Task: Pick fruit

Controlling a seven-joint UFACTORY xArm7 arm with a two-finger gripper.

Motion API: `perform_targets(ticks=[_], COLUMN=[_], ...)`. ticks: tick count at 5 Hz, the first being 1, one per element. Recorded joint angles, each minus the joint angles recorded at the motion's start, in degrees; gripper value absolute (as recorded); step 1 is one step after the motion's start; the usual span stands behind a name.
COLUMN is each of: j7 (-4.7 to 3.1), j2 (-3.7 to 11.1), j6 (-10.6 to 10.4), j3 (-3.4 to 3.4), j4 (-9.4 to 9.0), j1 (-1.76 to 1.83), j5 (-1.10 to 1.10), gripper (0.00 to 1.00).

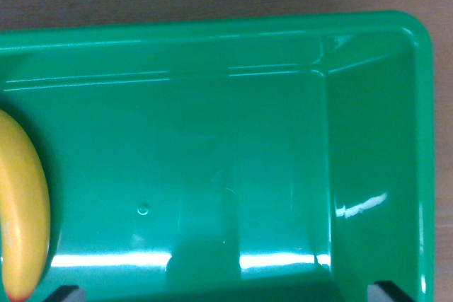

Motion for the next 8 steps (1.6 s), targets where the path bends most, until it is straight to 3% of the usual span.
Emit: perform_targets(ticks=[1,2,3,4,5,6,7,8], j7=[0.0,0.05,0.05,0.1,0.1,0.16,0.16,0.22], j2=[0.0,0.75,0.75,1.49,1.49,2.31,2.31,3.15], j6=[0.0,-2.4,-2.4,-4.7,-4.7,-7.3,-7.3,-9.9], j3=[0.0,0.42,0.42,0.83,0.83,1.29,1.29,1.76], j4=[0.0,-1.55,-1.55,-3.1,-3.1,-4.8,-4.8,-6.55], j1=[0.0,0.54,0.54,1.08,1.08,1.68,1.68,2.29], j5=[0.0,0.21,0.21,0.41,0.41,0.64,0.64,0.88], gripper=[0.0,0.0,0.0,0.0,0.0,0.0,0.0,0.0])
